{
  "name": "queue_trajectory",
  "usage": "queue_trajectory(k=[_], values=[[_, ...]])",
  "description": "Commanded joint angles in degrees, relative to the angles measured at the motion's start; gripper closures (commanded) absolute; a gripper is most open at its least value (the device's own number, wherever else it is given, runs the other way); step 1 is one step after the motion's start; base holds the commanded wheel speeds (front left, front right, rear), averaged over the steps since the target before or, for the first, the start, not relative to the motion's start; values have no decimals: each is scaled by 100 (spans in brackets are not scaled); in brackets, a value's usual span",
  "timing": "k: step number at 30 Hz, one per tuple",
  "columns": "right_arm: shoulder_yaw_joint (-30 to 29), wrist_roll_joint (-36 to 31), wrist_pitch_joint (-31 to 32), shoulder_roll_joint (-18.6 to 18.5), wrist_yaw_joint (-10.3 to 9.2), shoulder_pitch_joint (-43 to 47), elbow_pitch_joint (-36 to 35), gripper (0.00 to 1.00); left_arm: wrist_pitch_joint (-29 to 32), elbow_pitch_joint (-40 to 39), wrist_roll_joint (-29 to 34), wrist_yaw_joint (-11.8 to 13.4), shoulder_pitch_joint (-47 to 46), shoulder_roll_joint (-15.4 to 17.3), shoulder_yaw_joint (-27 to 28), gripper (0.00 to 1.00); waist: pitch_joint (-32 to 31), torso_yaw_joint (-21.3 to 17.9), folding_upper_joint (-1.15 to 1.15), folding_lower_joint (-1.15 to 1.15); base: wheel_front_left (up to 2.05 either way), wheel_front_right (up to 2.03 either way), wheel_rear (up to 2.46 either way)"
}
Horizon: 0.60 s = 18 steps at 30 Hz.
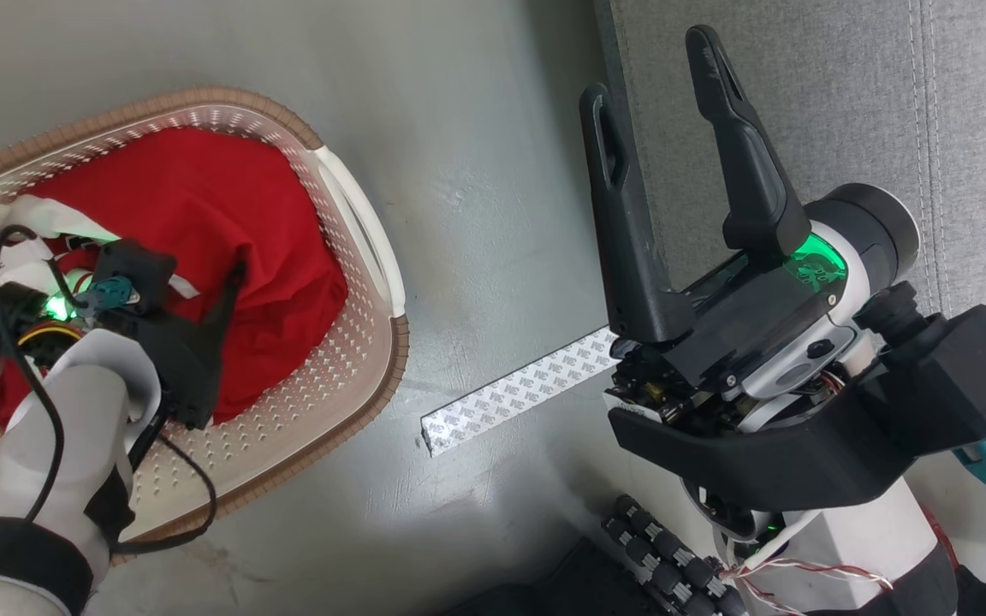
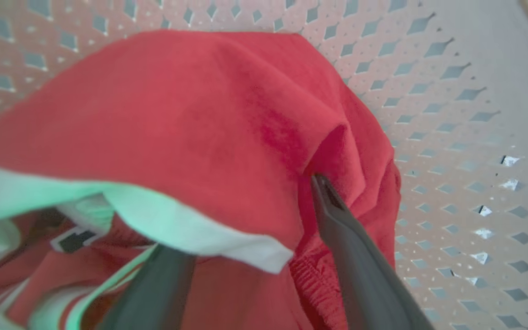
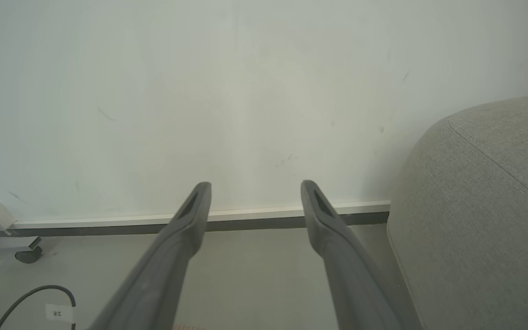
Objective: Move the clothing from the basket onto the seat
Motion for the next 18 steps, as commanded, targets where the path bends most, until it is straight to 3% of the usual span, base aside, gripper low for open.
queue_trajectory(k=[1,2,13,18], values=[[-21,24,-7,17,4,-46,28,0,-23,-57,-150,-1,-6,40,-136,63,-5,24,0,0,0,0,0],[-37,14,-7,18,4,-51,35,0,-27,-118,-235,-1,-23,62,-176,100,-10,44,0,0,0,0,0],[-162,-3,-7,15,4,24,272,0,-38,-920,-1481,-1,349,191,-435,100,-474,394,0,0,0,0,0],[-158,-138,-7,15,4,96,467,0,-38,-1349,-1675,-1,617,251,-303,100,-820,555,0,0,0,0,0]])
